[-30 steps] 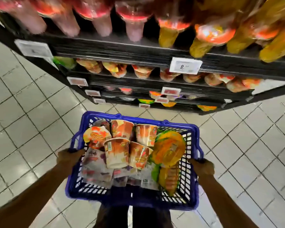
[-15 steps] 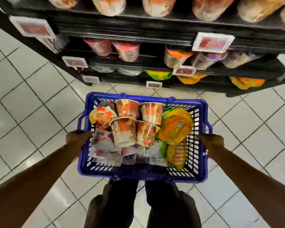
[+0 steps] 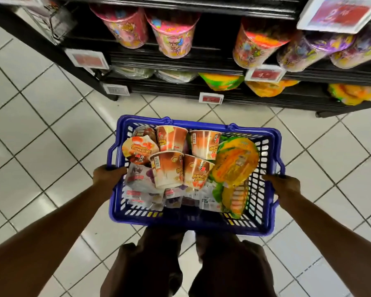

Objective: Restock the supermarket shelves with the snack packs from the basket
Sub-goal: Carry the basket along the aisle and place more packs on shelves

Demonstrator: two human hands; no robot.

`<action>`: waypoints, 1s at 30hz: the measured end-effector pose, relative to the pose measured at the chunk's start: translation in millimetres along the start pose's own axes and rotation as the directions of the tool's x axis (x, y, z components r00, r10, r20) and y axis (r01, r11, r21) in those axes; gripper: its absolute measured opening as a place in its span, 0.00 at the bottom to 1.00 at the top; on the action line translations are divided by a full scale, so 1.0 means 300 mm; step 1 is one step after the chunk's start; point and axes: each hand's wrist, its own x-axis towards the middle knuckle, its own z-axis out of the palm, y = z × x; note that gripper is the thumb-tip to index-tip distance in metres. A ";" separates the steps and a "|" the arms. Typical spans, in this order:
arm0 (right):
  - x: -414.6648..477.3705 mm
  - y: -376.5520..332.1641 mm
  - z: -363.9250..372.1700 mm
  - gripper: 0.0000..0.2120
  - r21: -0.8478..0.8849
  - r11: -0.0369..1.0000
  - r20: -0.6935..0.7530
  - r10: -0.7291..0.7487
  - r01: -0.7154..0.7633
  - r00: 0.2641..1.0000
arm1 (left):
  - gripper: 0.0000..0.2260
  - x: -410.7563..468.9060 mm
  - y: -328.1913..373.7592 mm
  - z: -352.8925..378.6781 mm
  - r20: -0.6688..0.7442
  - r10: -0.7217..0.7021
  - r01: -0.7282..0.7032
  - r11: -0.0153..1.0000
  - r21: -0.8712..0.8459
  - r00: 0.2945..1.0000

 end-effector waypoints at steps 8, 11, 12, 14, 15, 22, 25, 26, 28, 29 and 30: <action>-0.258 -0.104 -0.045 0.25 -0.249 0.895 -0.171 -0.416 0.369 0.893 | 0.31 -0.200 0.088 -0.019 -0.215 0.142 -0.099 0.975 0.198 0.966; -0.409 -0.138 0.037 0.13 -0.073 0.847 0.013 -0.528 0.527 0.849 | 0.13 -0.333 0.133 0.038 -0.103 0.318 -0.315 0.948 0.044 0.943; -0.446 -0.142 0.087 0.10 -0.092 0.836 0.116 -0.530 0.540 0.840 | 0.10 -0.369 0.141 0.065 -0.018 0.346 -0.346 0.938 -0.009 0.938; -0.492 -0.148 0.203 0.12 -0.136 0.845 0.283 -0.467 0.517 0.838 | 0.14 -0.415 0.162 0.114 0.101 0.348 -0.340 0.936 -0.094 0.932; -0.506 -0.151 0.265 0.15 -0.161 0.871 0.318 -0.399 0.464 0.860 | 0.17 -0.415 0.167 0.140 0.148 0.332 -0.315 0.940 -0.128 0.932; -0.483 -0.145 0.485 0.36 -0.122 0.969 0.304 -0.170 0.215 0.937 | 0.41 -0.320 0.153 0.260 0.254 0.171 -0.212 0.967 0.144 0.952; -0.452 -0.134 0.487 0.35 -0.078 0.984 0.296 -0.128 0.158 0.947 | 0.36 -0.313 0.138 0.256 0.230 0.238 -0.266 0.959 0.100 0.944; -0.448 -0.131 0.476 0.36 -0.081 0.984 0.292 -0.127 0.156 0.948 | 0.35 -0.312 0.133 0.250 0.222 0.258 -0.283 0.955 0.090 0.940; -0.450 -0.138 0.454 0.39 -0.057 0.990 0.343 -0.102 0.130 0.934 | 0.33 -0.318 0.134 0.217 0.227 0.270 -0.282 0.959 0.021 0.936; -0.456 -0.143 0.439 0.39 0.007 0.996 0.383 -0.080 0.084 0.920 | 0.30 -0.324 0.136 0.193 0.250 0.262 -0.260 0.965 -0.040 0.932; -0.467 -0.146 0.420 0.35 0.095 0.995 0.410 -0.075 0.039 0.909 | 0.26 -0.337 0.139 0.161 0.285 0.252 -0.233 0.967 -0.099 0.925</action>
